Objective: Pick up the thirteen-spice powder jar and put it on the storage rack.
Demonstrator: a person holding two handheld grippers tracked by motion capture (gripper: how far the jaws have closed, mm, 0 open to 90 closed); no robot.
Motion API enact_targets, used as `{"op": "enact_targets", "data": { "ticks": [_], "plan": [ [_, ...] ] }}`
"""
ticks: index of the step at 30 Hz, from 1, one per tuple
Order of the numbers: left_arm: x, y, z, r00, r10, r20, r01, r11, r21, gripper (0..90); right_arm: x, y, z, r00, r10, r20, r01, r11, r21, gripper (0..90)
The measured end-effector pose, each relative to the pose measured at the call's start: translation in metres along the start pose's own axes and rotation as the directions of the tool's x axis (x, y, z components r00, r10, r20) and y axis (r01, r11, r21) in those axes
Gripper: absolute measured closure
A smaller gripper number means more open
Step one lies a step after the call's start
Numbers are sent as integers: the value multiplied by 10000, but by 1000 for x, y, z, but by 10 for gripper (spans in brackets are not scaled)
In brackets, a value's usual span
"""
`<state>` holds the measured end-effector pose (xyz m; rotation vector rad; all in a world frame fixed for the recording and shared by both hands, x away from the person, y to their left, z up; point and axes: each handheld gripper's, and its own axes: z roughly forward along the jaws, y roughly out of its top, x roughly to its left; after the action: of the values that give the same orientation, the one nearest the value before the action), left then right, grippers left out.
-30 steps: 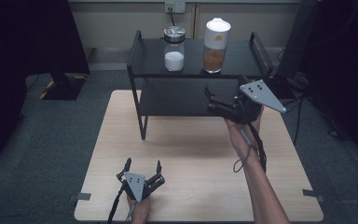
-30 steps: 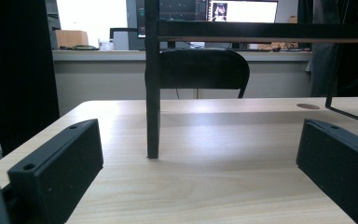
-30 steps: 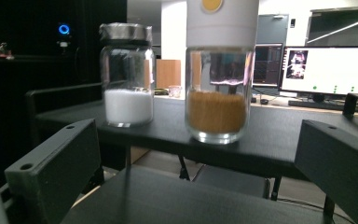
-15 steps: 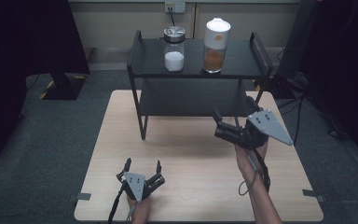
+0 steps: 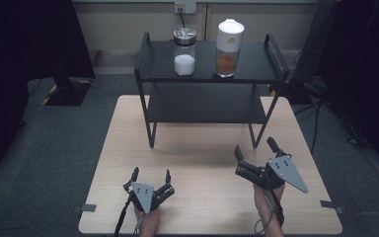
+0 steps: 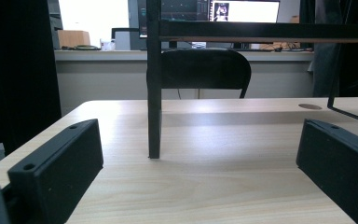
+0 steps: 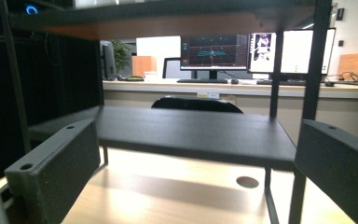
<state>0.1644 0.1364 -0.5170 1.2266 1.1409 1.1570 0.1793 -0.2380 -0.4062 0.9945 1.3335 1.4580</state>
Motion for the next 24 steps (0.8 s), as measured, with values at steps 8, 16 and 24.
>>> {"op": "enact_targets", "data": {
  "ticks": [8,16,24],
  "plan": [
    [0,0,0,10000,-1,-17,1,10000,1,0,2,-41,-16,9996,-148,247,136,9988,463,0],
    [0,0,0,10000,0,-14,0,10000,0,0,5,-70,-33,9979,-191,623,154,9981,604,0],
    [-1,0,0,10000,0,-21,0,10000,-2,0,3,-86,-40,9942,-400,1002,322,9964,781,0]
  ]
}}
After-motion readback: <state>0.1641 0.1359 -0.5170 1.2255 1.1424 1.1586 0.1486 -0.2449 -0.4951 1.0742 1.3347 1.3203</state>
